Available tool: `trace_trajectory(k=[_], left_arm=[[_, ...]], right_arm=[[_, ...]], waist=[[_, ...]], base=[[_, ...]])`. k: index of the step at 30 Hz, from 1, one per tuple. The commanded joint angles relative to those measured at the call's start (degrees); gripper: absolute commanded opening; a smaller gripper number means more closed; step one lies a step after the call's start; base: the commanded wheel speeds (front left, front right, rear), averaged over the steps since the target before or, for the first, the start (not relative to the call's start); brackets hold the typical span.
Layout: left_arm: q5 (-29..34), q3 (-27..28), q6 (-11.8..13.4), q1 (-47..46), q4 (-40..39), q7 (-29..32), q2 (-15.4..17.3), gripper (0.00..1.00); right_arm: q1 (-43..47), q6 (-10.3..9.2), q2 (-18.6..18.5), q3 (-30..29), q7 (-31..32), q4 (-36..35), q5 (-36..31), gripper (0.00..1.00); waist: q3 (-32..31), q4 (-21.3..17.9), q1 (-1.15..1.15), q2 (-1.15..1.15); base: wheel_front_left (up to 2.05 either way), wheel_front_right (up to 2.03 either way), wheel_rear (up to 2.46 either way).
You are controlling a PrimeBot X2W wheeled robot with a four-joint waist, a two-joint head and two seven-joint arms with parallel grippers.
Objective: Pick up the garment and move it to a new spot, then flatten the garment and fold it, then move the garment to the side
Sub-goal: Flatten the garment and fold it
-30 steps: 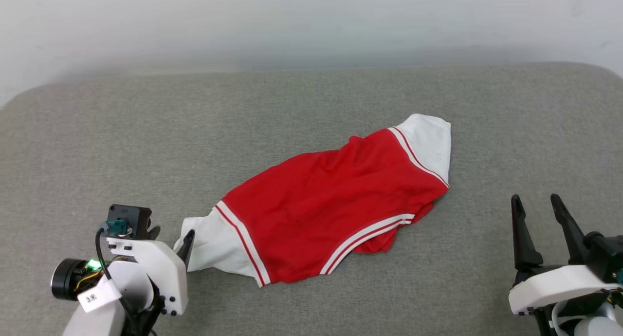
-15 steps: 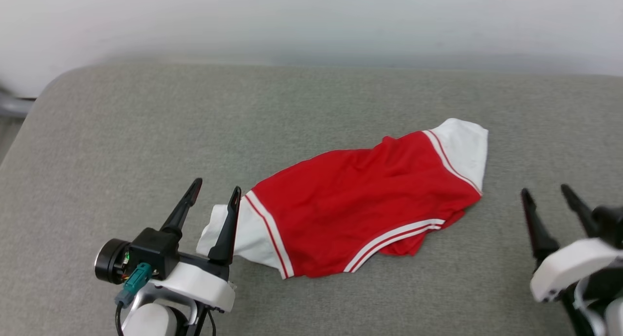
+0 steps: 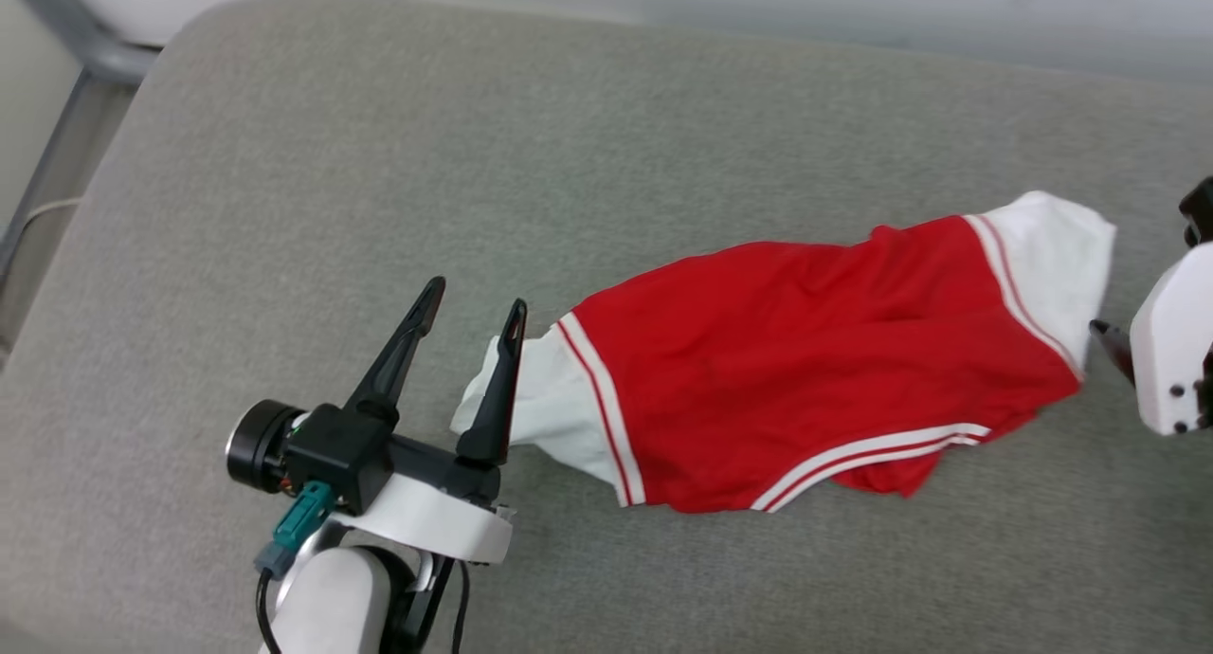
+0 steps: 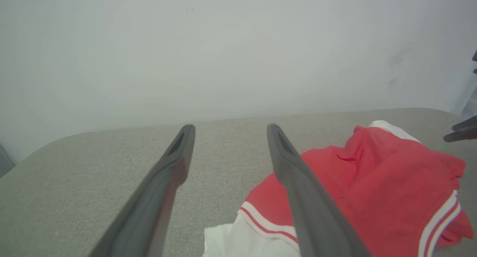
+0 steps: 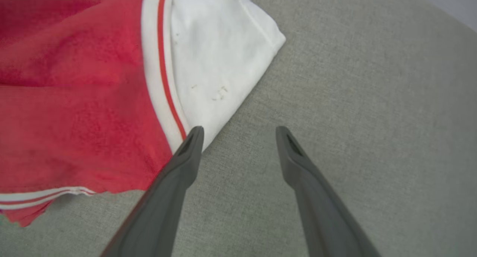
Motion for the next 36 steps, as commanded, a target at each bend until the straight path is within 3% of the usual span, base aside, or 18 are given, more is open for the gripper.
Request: trace_trajectory(k=[1,11,18,19,20,21,36], left_arm=[[0.3,-0.13,-0.29,-1.07,-0.26,-0.14,-0.55,1.0],[0.33,-0.16,-1.01,-2.44,-0.38,-0.15,-2.1,1.0],[0.42,0.06,-1.06,-2.42,-0.11,-0.15,-2.59,1.0],[0.44,0.22,-1.08,-2.36,-0.02,-0.15,-2.61,1.0],[0.49,0.34,-1.08,-2.27,0.12,-0.15,-2.63,1.0],[0.57,0.42,-1.09,-2.17,0.27,-0.15,-2.62,1.0],[-0.73,0.67,-1.06,0.35,3.91,-0.15,-0.69,1.0]], right_arm=[[-3.12,-0.06,-0.85,0.32,2.6,1.89,-0.2,1.0],[-10.71,-0.06,-2.7,1.27,5.26,12.31,-5.32,1.0],[-9.7,-0.03,-1.2,3.78,4.91,19.48,-6.23,1.0],[-9.35,-0.01,-1.04,4.36,5.31,20.2,-5.92,0.57],[-9.05,0.05,-1.07,4.94,5.57,20.72,-5.6,0.23],[-8.74,0.05,-1.25,5.59,5.76,21.14,-5.23,0.0],[0.94,-0.06,-5.48,6.85,2.9,20.51,1.53,0.0]], waist=[[2.88,3.17,0.0,0.0],[6.46,7.67,0.0,0.0],[6.82,8.37,0.0,0.0],[6.72,8.24,0.0,0.0],[6.57,8.05,0.0,0.0],[6.31,7.79,0.0,0.0],[-2.15,0.19,0.0,0.0]], base=[[0.0,0.0,0.0],[0.0,0.0,0.0],[0.0,0.0,0.0],[0.0,0.0,0.0],[0.0,0.0,0.0],[0.0,0.0,0.0],[0.0,0.0,0.0]])
